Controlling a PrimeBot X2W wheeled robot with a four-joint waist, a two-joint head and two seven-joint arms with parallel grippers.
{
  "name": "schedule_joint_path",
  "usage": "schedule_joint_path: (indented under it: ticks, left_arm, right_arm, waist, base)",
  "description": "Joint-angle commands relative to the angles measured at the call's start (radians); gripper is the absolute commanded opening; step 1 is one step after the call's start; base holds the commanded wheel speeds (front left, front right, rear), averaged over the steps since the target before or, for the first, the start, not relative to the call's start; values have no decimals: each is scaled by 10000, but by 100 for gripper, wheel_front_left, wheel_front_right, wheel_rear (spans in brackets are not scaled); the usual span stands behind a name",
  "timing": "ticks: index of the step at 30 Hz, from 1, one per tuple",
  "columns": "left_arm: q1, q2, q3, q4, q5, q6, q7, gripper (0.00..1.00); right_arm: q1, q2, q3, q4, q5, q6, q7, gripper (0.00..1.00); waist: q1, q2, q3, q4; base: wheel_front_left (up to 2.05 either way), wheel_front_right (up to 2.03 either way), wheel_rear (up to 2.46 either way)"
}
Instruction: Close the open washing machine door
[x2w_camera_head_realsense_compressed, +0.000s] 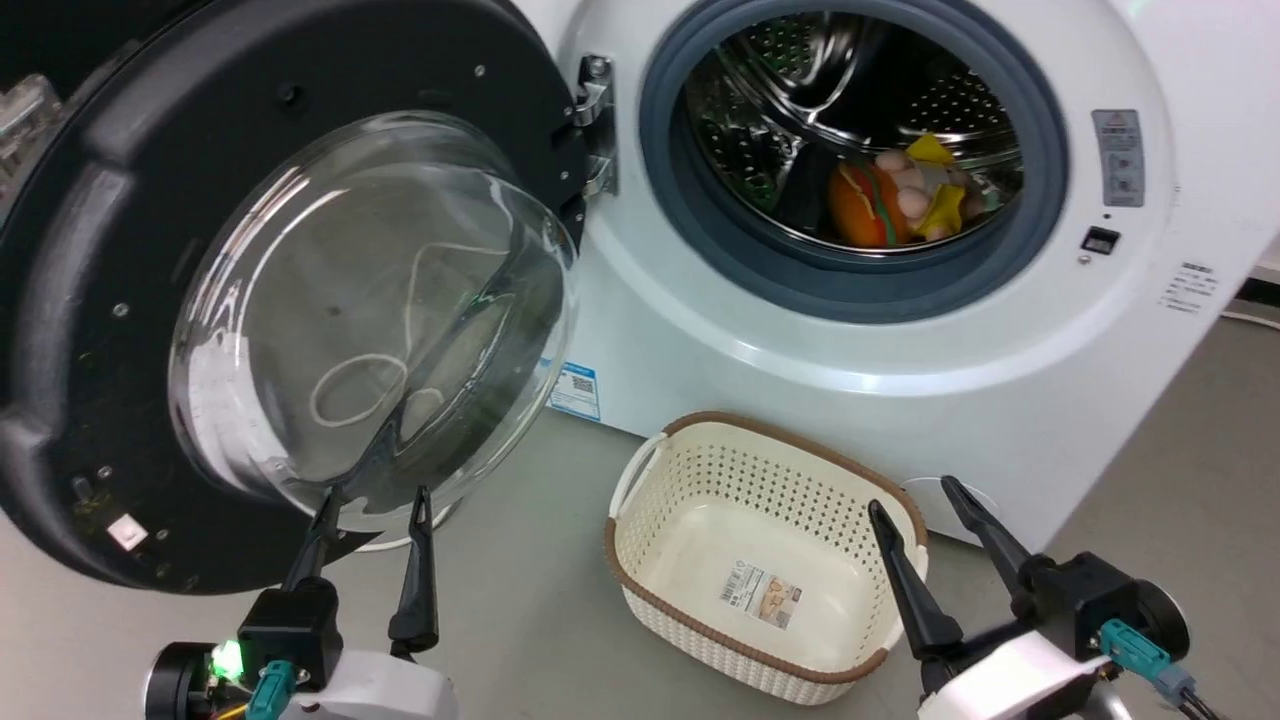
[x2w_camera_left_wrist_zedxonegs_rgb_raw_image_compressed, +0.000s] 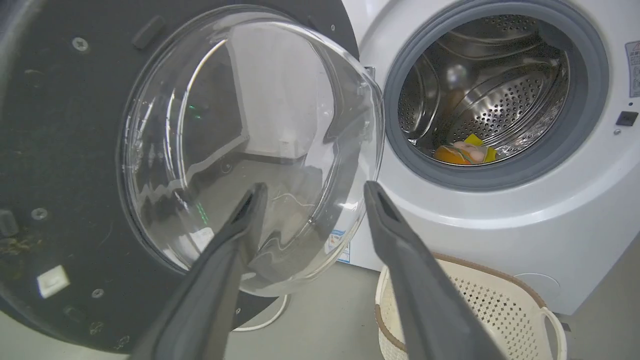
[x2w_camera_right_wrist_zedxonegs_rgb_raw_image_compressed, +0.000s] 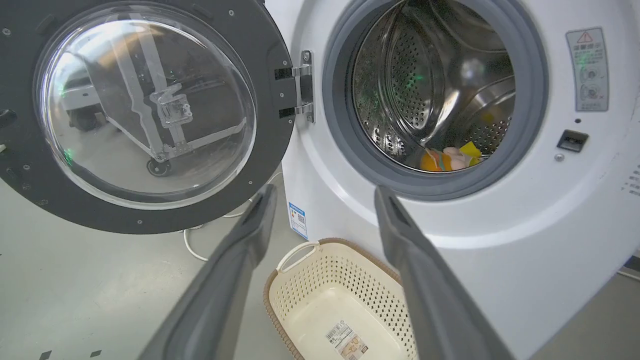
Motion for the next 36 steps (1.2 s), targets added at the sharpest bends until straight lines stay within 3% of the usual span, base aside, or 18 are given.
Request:
schedule_joint_path:
  ticks: [1,30,32,36]
  left_arm:
    - [84,26,24,-126,-41,79,-114,100]
    - [326,-5,78,-216,-387,284,-698,100]
    - [327,-7,41,-192,-467,222,-741,2]
    - [252,-9,51,-358,-735,59,-824,0]
  right_arm:
    - [-179,23,92,50,76,4,-106,100]
    - [-492,-30,734,251,322,6,-689,100]
    - [-497,-46,760,253,337,6,-732,100]
    - [-519,-87,791,245,357,6,-815,100]
  waist:
    - [0,0,38,110]
    - [0,0,331,1350]
    - [0,0,371,1441]
    - [0,0,486,1623]
  base:
    - [0,0,0]
    - [0,0,0]
    - [0,0,0]
    - [0,0,0]
